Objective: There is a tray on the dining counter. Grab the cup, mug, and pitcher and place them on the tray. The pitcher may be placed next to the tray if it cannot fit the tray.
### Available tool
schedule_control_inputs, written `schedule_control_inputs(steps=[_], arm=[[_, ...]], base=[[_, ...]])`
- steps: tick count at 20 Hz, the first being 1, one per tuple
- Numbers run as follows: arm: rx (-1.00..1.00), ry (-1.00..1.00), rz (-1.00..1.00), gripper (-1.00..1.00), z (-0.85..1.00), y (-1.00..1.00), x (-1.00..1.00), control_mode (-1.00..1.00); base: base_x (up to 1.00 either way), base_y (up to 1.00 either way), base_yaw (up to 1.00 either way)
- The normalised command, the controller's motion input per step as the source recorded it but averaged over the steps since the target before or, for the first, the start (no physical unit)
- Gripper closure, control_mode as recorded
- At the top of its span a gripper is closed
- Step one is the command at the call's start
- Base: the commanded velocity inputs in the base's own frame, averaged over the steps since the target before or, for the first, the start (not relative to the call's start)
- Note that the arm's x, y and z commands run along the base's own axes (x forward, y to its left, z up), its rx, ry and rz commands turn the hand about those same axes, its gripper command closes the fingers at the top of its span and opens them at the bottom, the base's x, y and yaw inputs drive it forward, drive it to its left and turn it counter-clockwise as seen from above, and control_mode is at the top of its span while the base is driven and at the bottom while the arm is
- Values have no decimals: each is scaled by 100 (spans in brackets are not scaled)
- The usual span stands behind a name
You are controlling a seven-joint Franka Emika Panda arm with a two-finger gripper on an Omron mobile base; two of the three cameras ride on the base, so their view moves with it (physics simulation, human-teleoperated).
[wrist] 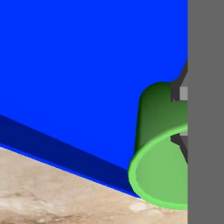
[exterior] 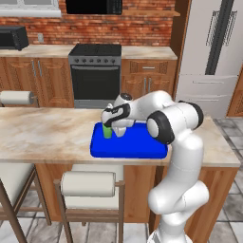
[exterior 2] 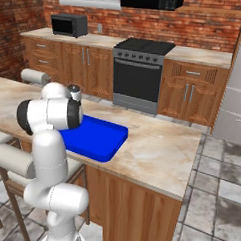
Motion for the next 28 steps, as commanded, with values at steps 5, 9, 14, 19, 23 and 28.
schedule_control_inputs(steps=[5, 9, 14, 19, 23, 28], arm=[[0, 0, 0, 100, -5, 2, 23, -100], [0, 0, 0, 100, -13, 7, 11, -100], [0, 1, 0, -100, -11, 8, 0, -100], [0, 0, 0, -100, 0, 2, 0, -100], [0, 0, 0, -100, 0, 0, 0, -100], [0, -1, 0, -100, 4, 0, 0, -100]], base=[[0, 0, 0], [0, 0, 0], [0, 0, 0], [0, 0, 0], [0, 0, 0], [0, 0, 0]])
